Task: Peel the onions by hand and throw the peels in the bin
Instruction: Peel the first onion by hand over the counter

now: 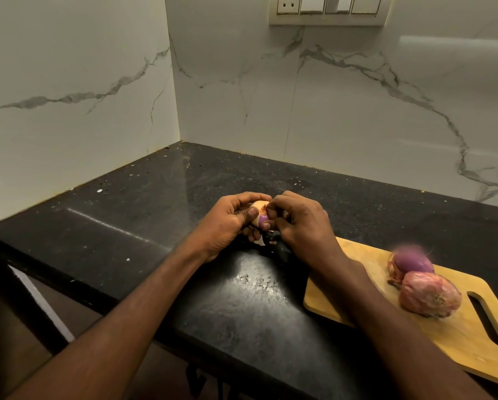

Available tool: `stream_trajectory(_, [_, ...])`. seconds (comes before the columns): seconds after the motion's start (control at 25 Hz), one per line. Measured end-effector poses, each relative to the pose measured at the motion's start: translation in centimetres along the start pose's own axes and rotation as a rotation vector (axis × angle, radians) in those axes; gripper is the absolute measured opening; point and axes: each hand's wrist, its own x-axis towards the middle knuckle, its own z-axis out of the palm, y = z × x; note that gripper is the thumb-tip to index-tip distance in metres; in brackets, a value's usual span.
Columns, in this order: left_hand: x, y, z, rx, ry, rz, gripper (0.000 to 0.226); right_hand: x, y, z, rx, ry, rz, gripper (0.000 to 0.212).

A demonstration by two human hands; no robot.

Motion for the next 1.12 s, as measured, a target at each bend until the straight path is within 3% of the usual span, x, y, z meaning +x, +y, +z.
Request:
stream_trajectory(0.24, [0.1,0.0,0.1,-0.061,0.021,0.016,0.031,0.2,0.3,-0.2,0.261,0.160,0.099,0.012])
stream_trajectory(0.36, [0.1,0.0,0.0,-0.081,0.018,0.018,0.030,0.3,0.2,-0.4,0.171,0.209,0.056,0.020])
stream_trajectory(0.56, [0.0,-0.1,-0.1,-0.073,0.004,0.016,0.032,0.1,0.2,-0.5,0.089,0.113,-0.006,0.018])
stream_trajectory(0.84, [0.0,0.0,-0.1,-0.073,-0.025,0.005,0.032,0.2,-0.1,-0.6,0.102,0.172,-0.011,0.015])
stream_trajectory(1.12, [-0.1,0.2,-0.2,-0.110,-0.039,0.002,0.032,0.3,-0.6,-0.5,-0.059,0.103,-0.074,0.017])
